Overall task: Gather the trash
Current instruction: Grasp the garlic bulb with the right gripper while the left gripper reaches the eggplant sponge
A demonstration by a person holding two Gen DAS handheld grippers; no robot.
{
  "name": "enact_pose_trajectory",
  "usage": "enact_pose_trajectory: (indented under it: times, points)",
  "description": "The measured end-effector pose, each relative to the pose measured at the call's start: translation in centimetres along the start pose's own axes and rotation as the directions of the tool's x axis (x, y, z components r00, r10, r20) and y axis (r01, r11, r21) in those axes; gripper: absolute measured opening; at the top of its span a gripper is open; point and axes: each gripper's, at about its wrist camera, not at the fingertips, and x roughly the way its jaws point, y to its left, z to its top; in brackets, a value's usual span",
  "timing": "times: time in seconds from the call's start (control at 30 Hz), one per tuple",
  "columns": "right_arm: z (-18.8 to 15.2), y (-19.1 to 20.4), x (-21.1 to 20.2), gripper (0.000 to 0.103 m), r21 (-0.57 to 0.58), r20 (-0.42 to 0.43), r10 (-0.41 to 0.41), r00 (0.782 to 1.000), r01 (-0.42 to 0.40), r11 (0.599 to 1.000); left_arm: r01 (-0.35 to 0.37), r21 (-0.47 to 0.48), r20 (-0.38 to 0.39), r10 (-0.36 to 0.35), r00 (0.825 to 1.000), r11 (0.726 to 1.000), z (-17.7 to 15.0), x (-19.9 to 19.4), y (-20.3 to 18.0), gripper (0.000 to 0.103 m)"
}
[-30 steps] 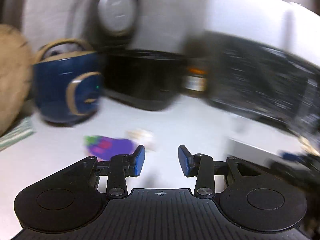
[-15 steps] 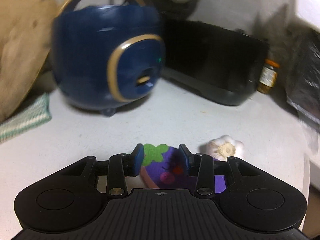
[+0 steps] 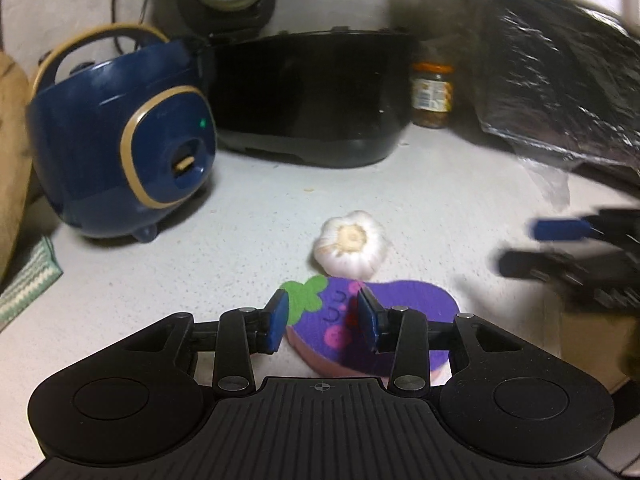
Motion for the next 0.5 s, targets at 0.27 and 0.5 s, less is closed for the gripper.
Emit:
enact_pose_trajectory:
  times: [0.27,0.5]
  points:
    - [4.6,3.0,7.3,0.069,0.026,-0.083,0.134,0.988,-0.132,0.991,0.024,0.016,0.007,-0.024,1.0,1.0,-0.3,-0.2,-0.1,0.042]
    - [6.0,3.9,12.3,0.056,0.076,-0.185,0.212,0.96,-0.201,0.977,0.04,0.044,0.018,-0.041,0.999,0.998,-0.6,-0.5,-0.5,0.042]
